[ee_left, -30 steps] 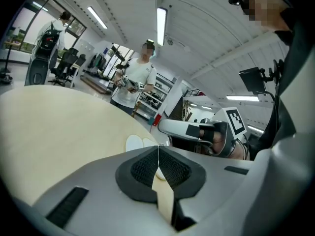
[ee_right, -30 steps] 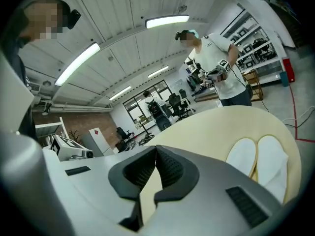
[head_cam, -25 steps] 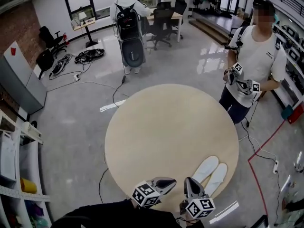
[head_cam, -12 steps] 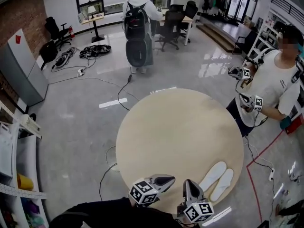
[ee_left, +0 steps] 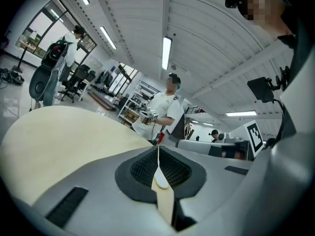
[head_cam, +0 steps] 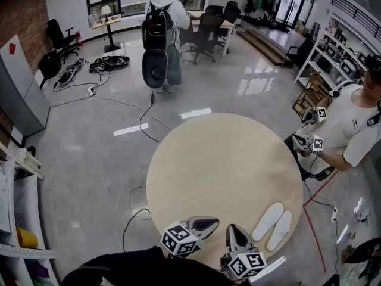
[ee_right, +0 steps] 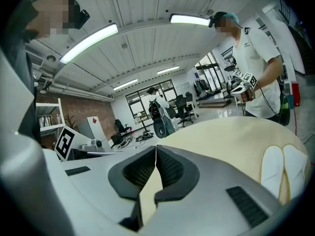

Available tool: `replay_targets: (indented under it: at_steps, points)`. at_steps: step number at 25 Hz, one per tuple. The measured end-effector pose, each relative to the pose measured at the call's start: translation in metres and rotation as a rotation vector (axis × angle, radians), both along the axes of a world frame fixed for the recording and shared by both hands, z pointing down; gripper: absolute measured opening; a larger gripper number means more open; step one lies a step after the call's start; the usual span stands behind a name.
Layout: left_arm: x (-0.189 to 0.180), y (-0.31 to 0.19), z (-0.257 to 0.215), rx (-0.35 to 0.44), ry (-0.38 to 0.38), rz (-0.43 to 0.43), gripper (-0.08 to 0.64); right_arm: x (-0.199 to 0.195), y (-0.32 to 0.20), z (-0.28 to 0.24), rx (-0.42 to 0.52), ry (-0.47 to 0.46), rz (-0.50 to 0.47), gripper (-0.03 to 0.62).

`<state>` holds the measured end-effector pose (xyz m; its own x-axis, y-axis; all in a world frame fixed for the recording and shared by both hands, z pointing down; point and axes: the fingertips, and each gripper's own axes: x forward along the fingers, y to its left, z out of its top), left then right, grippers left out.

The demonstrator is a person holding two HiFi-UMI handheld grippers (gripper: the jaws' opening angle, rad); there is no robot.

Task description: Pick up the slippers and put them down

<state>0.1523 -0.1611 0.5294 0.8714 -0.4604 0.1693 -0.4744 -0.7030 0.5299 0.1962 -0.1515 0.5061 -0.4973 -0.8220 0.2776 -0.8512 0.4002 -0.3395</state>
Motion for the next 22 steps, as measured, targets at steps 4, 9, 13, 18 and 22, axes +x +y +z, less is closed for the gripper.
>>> replay_targets:
  at_steps: [4,9,13,18,22]
  points:
    - [-0.005,-0.012,-0.01,0.013,0.012,0.011,0.025,-0.004,-0.012,-0.007,0.007,0.003,0.011,0.017]
    - [-0.014,-0.02,-0.017,0.03,0.024,0.036,0.025,-0.012,-0.018,-0.013,0.025,0.015,0.034,0.017]
    - [-0.015,-0.019,-0.02,0.043,0.027,0.06,0.025,-0.014,-0.017,-0.016,0.037,0.019,0.053,0.017]
    - [-0.015,-0.014,-0.02,0.046,0.027,0.074,0.025,-0.014,-0.009,-0.018,0.046,0.024,0.074,0.017]
    - [-0.005,-0.021,-0.021,0.036,0.026,0.082,0.025,-0.003,-0.013,-0.021,0.042,0.027,0.085,0.017]
